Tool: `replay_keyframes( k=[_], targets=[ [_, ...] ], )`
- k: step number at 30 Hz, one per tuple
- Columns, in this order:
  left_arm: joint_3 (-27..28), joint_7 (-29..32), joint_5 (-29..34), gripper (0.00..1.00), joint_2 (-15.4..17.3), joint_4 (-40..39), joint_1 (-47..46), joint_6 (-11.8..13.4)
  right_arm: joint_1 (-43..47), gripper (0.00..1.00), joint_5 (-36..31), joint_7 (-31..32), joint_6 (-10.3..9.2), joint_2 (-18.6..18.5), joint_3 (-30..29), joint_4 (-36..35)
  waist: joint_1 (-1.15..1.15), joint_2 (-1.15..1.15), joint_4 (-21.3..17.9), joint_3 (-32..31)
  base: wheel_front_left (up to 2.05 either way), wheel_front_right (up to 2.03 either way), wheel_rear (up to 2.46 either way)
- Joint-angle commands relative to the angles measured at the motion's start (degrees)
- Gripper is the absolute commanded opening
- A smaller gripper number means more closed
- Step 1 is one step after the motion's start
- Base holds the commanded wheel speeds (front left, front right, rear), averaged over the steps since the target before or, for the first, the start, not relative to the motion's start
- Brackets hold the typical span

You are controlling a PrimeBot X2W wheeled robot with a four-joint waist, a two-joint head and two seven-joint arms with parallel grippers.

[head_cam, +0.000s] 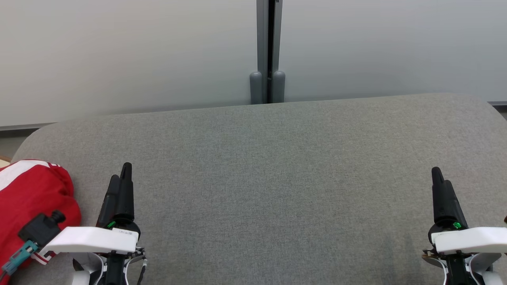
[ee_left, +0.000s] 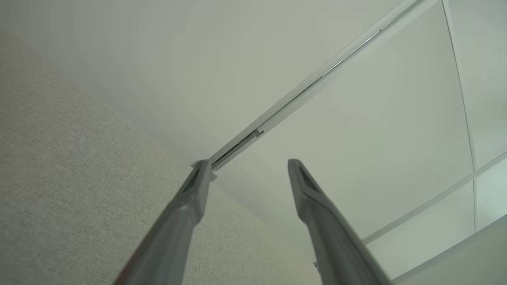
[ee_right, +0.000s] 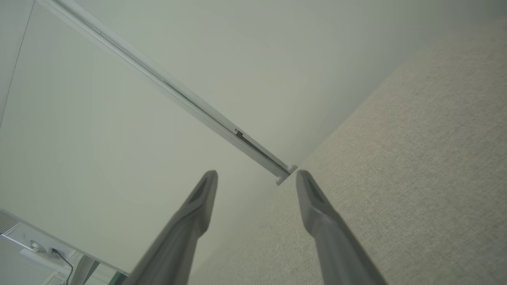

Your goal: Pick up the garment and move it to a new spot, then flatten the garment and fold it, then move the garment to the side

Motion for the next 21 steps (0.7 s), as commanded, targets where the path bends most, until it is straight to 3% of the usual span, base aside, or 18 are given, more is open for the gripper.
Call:
replay_keyframes(
  k=[1, 13, 21],
  targets=[
    [-0.2, -0.5, 2.5, 1.0, 0.8, -1.1, -1.3, -0.1, -1.0, 1.0, -2.4, -0.8, 0.01, -0.8, 0.3, -0.8, 0.0, 0.0, 0.0, 0.0, 0.0, 0.0, 0.0],
    [-1.4, -2.8, 15.2, 1.0, 1.6, -0.7, -0.4, 0.7, -1.0, 1.0, -13.9, -2.4, 0.02, -0.9, 1.8, -0.1, 0.0, 0.0, -0.1, -0.6, 0.0, 0.0, 0.0],
    [-1.8, -3.9, 20.4, 1.0, 1.8, 0.6, 0.1, 0.8, -0.9, 1.0, -20.4, -2.8, 0.02, -1.1, 2.6, 0.6, 0.0, 0.0, -0.2, -1.0, 0.0, 0.0, 0.0]
  ],
)
